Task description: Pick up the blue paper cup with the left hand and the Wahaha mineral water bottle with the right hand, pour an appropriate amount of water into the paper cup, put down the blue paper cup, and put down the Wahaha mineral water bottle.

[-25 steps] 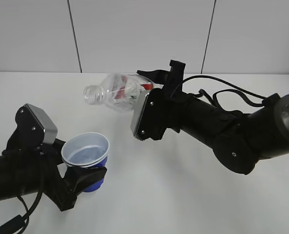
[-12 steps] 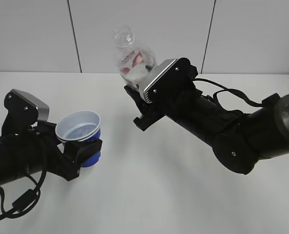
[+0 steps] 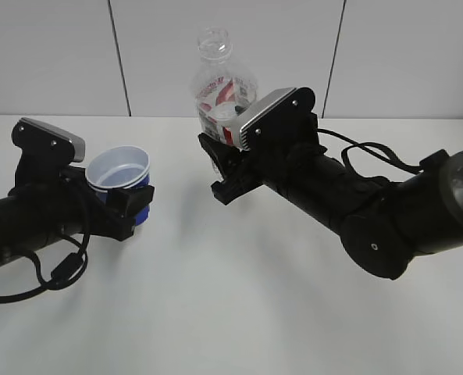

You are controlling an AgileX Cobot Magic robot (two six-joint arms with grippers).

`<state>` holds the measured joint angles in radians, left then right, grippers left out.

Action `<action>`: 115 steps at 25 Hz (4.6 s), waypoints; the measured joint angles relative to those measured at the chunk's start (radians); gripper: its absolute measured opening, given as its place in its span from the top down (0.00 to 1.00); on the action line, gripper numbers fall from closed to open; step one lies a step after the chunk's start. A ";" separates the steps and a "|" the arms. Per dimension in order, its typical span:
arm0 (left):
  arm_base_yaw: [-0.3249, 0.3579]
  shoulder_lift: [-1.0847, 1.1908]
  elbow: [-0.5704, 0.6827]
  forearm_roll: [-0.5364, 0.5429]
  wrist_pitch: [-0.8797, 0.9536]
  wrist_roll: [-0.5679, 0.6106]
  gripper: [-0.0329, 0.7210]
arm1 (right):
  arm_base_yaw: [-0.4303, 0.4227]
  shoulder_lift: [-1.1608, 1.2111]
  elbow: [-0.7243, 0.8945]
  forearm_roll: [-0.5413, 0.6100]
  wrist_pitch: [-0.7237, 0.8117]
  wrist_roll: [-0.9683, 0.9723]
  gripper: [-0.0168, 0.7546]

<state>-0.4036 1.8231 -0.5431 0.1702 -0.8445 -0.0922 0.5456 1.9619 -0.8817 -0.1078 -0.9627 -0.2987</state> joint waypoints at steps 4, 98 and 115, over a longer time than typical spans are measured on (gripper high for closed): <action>0.044 0.054 -0.058 -0.004 0.000 0.001 0.27 | 0.000 0.000 0.000 0.000 0.000 0.008 0.34; 0.069 0.265 -0.071 -0.057 -0.047 0.002 0.10 | 0.000 0.000 0.000 0.047 0.012 0.085 0.34; -0.146 -0.366 0.156 -0.126 0.274 0.002 0.14 | -0.058 0.173 -0.068 0.324 0.015 0.083 0.34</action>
<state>-0.5497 1.4567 -0.3871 0.0444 -0.5703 -0.0899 0.4872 2.1346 -0.9497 0.2161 -0.9479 -0.2157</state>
